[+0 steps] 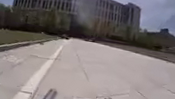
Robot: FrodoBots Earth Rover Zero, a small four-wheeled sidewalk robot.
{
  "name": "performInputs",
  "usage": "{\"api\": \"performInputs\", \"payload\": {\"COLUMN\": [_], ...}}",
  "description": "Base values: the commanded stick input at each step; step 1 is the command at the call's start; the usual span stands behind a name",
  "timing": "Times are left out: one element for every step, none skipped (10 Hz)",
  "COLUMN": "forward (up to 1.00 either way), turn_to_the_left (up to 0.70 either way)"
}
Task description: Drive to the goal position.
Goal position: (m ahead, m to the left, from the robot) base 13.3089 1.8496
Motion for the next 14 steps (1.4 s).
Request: {"api": "performInputs", "payload": {"forward": [1.00,1.00,1.00,1.00,1.00,1.00,1.00,1.00,1.00,1.00,1.00,1.00,1.00,1.00], "turn_to_the_left": [0.00,0.00,0.00,0.00,0.00,0.00,0.00,0.00,0.00,0.00,0.00,0.00,0.00,0.00]}}
